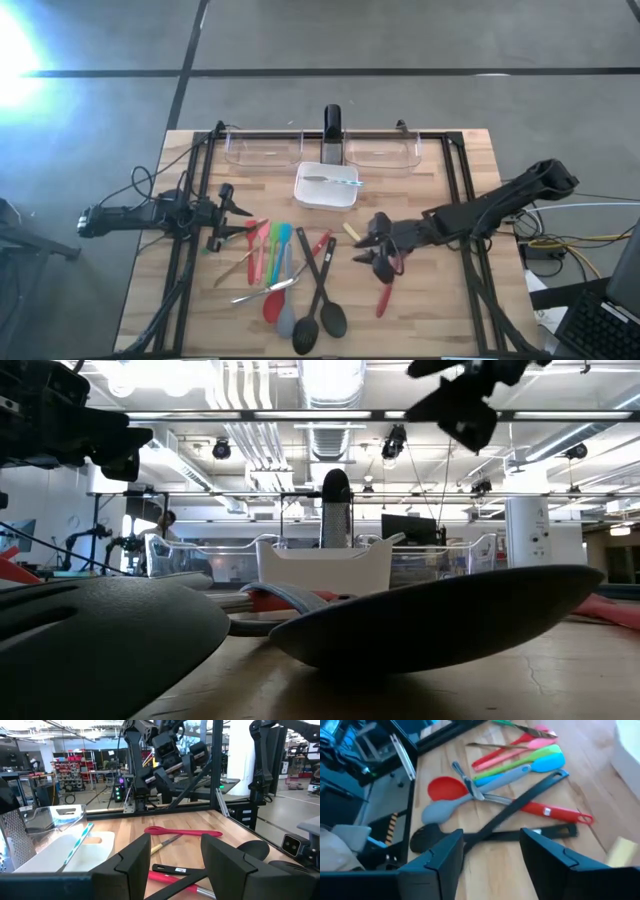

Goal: Pick & Place Kitchen Items
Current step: Put the black serving spoon into the left transparent bin

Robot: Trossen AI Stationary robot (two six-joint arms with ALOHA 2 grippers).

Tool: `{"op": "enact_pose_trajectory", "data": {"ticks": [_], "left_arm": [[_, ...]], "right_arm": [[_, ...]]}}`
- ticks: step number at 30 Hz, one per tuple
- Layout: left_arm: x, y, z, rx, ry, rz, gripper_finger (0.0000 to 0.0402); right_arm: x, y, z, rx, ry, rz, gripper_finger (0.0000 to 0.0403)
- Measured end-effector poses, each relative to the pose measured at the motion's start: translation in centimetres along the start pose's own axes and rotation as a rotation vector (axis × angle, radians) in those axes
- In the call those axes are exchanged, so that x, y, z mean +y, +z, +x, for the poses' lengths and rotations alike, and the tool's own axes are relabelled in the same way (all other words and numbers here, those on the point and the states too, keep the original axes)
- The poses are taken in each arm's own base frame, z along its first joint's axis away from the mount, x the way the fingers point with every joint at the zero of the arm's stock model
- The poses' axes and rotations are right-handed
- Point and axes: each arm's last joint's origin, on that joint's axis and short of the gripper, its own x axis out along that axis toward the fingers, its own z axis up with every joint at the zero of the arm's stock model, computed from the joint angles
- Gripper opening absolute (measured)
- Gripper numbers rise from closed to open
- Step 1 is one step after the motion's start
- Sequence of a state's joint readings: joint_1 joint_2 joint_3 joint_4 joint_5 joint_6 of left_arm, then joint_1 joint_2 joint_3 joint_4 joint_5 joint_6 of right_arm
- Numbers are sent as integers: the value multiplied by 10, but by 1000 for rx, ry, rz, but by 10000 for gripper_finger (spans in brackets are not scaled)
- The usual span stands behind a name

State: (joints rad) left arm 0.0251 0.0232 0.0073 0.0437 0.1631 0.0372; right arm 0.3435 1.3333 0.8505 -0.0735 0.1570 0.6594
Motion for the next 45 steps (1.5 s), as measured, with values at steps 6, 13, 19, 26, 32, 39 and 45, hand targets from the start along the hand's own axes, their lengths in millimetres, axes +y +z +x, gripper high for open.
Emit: {"op": "enact_pose_trajectory", "data": {"ticks": [6, 13, 19, 26, 32, 39, 45], "left_arm": [[0, 0, 0, 1, 0, 0, 179], [0, 0, 0, 5, 0, -1, 179], [0, -1, 0, 8, 0, -1, 179], [0, -1, 0, 8, 0, -1, 179], [2, 11, 0, -108, 68, -7, 179], [2, 25, -2, -255, 66, 4, 179], [7, 24, -2, -251, 212, -247, 192]], "right_arm": [[4, 6, 6, 50, -39, -64, 206], [9, 21, -27, 156, -115, -173, 177], [1, 20, -56, 231, -269, -217, 126], [-10, 17, -91, 217, -275, -215, 43], [-15, 18, -126, 111, -212, -242, 10], [-16, 28, -153, -112, -183, -417, 8], [-15, 33, -167, -203, -142, -426, 8]]}}
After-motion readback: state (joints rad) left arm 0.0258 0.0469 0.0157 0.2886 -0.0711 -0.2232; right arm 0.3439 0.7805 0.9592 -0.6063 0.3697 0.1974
